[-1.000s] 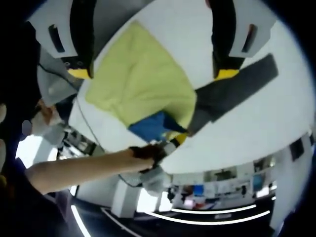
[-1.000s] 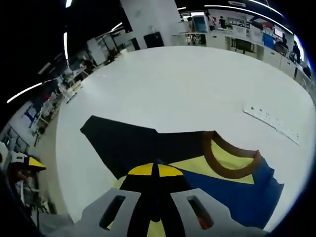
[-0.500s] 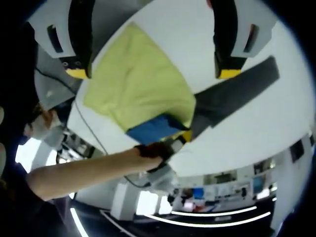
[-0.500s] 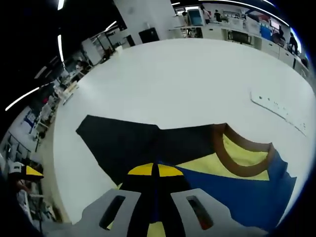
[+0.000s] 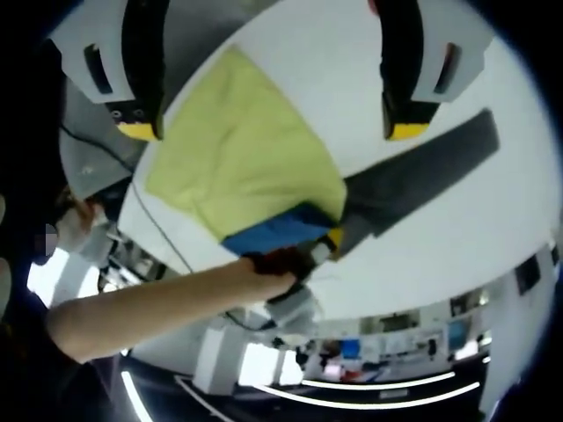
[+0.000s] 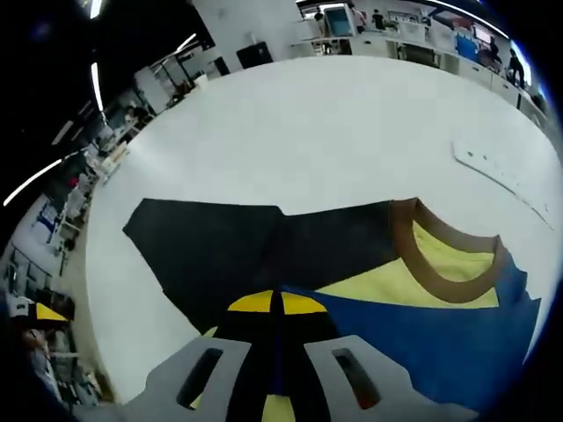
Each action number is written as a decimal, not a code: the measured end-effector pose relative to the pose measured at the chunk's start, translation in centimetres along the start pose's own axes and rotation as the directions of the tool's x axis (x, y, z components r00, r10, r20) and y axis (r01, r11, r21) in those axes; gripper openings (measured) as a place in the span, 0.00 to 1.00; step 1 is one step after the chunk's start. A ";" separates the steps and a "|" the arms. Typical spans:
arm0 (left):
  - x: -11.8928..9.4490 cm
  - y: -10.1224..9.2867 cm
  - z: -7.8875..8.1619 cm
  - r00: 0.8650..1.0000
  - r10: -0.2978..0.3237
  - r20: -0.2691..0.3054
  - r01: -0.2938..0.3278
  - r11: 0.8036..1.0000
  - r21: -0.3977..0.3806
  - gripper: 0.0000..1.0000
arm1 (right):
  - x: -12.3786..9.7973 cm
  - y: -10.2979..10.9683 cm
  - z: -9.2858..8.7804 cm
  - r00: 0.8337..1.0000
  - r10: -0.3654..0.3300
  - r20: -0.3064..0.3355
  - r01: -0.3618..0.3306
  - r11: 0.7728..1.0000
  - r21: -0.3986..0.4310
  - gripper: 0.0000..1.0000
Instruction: Fold the garment on the visible template until the final outline fits inside the template.
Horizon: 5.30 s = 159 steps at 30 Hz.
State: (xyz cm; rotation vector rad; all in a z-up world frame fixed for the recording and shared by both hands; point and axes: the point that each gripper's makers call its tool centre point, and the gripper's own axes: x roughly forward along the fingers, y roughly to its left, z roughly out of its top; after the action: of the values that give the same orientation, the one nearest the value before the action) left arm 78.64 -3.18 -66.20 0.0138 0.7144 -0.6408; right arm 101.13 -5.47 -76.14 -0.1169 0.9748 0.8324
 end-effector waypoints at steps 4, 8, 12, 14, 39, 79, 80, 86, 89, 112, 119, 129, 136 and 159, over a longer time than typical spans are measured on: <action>-0.1 0.2 -0.3 1.000 0.002 -0.005 -0.002 1.000 -0.004 0.99 | 0.4 -0.2 -0.1 1.000 -0.007 -0.008 0.007 1.000 -0.007 0.01; -0.1 0.3 -0.5 1.000 0.003 -0.010 -0.003 1.000 -0.008 0.99 | 0.7 -0.3 -0.2 1.000 -0.011 -0.013 0.011 1.000 -0.011 0.01; 0.0 0.3 -0.4 1.000 0.001 -0.010 -0.001 1.000 -0.008 0.99 | 0.9 -0.2 -0.4 1.000 -0.014 -0.018 0.014 1.000 -0.018 0.01; 0.1 0.3 -0.4 1.000 0.000 -0.010 0.000 1.000 -0.007 0.99 | 1.5 -0.5 -0.5 1.000 -0.015 -0.024 0.014 1.000 -0.021 0.01; -0.3 0.4 -0.5 1.000 0.009 -0.019 -0.009 1.000 -0.007 0.99 | 1.6 1.4 -0.1 0.999 0.041 -0.007 -0.041 0.994 -0.104 0.03; -1.9 -2.7 5.2 0.997 0.046 0.057 -0.051 0.995 0.088 0.99 | -12.3 0.5 -1.7 0.967 0.149 0.209 -0.109 0.976 -0.191 0.45; -2.0 -2.7 5.3 0.997 0.048 0.058 -0.053 0.995 0.090 0.99 | -13.0 0.6 -2.0 0.965 0.150 0.215 -0.109 0.975 -0.192 0.46; -2.8 -2.9 5.9 0.997 0.059 0.056 -0.065 0.992 0.110 0.99 | -16.4 0.7 -3.5 0.955 0.161 0.247 -0.107 0.970 -0.218 0.57; -3.3 -3.3 6.3 0.996 0.061 0.067 -0.069 0.990 0.121 0.99 | -18.0 0.0 -4.4 0.959 0.149 0.241 -0.087 0.965 -0.249 0.63; -4.0 -5.2 7.1 0.996 0.059 0.066 -0.067 0.990 0.121 0.99 | -30.4 -2.8 -9.4 0.915 0.077 0.397 -0.005 0.984 -0.180 0.89; -3.8 -5.5 6.8 0.997 0.052 0.050 -0.057 0.991 0.121 0.99 | -33.7 -3.4 -10.4 0.898 0.047 0.437 0.026 0.987 -0.159 0.95; -3.8 -5.2 6.4 0.998 0.059 0.032 -0.063 0.992 0.113 0.99 | -36.1 -3.5 -12.5 0.896 0.025 0.444 0.044 0.989 -0.144 0.99; -3.9 -5.3 6.2 0.998 0.064 0.029 -0.067 0.993 0.099 0.99 | -37.0 -3.3 -13.8 0.905 0.029 0.425 0.033 0.990 -0.138 1.00; -5.1 -4.4 5.5 0.997 0.067 0.026 -0.068 0.996 0.049 0.99 | -38.6 -2.9 -14.9 0.888 0.005 0.460 0.054 0.992 -0.114 0.99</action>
State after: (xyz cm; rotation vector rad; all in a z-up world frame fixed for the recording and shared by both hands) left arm 76.64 -5.17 -57.97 0.0760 0.6717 -0.5934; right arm 81.86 -36.13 -55.84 -0.0340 0.4715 0.8469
